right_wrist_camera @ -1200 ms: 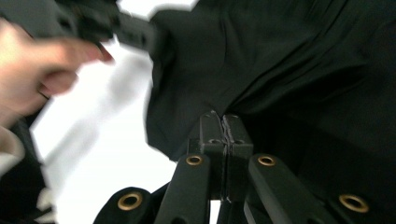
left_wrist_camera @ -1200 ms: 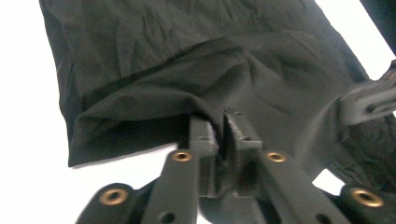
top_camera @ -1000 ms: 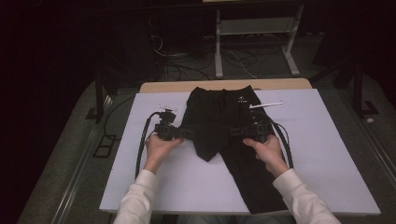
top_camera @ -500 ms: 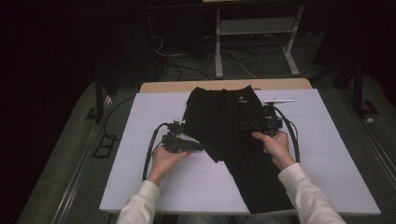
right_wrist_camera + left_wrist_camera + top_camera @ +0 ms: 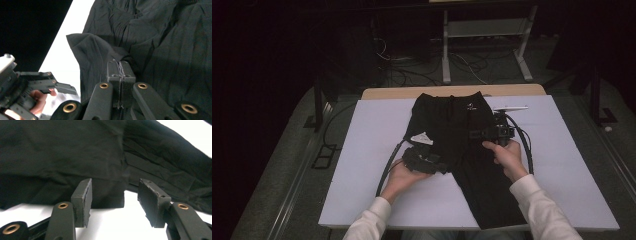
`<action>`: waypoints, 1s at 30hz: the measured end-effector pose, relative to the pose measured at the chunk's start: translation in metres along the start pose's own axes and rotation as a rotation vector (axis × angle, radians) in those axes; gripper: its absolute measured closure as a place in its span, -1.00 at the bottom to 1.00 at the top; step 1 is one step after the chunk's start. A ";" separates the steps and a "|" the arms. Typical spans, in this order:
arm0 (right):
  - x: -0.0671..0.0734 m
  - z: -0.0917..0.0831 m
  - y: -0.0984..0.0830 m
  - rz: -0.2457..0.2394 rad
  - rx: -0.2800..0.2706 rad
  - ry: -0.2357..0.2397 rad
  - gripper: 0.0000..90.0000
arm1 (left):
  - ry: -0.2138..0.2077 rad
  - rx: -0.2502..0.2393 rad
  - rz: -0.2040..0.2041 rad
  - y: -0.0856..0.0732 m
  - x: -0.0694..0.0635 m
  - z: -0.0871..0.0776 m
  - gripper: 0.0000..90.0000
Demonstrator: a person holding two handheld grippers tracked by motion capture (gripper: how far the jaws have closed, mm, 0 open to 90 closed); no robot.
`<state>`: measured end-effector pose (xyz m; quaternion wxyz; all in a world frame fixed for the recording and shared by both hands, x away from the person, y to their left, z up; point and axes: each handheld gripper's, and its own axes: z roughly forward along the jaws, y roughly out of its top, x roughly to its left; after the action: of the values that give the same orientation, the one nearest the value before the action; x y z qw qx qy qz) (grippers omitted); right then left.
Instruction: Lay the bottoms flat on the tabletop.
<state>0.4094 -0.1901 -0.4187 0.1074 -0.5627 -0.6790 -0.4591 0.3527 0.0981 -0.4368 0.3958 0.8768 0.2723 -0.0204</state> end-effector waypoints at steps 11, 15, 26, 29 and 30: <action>-0.002 0.001 0.000 0.000 0.000 0.000 0.96 | 0.169 0.070 0.176 -0.004 -0.012 0.014 0.62; 0.000 0.000 0.000 -0.006 0.009 0.008 0.96 | 0.148 0.079 0.154 -0.001 -0.007 0.013 0.97; 0.025 -0.005 -0.018 -0.090 0.105 0.052 0.96 | 0.073 0.096 0.138 -0.015 0.003 -0.051 0.99; 0.034 0.000 -0.029 -0.122 0.146 0.059 0.96 | 0.073 0.093 0.139 -0.023 0.004 -0.070 0.99; 0.036 0.002 -0.033 -0.124 0.159 0.065 0.96 | 0.074 0.090 0.135 -0.027 0.005 -0.076 0.99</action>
<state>0.3689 -0.1631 -0.4123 0.1452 -0.4942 -0.7428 -0.4278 0.3298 0.1687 -0.4040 0.3460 0.9102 0.2260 0.0267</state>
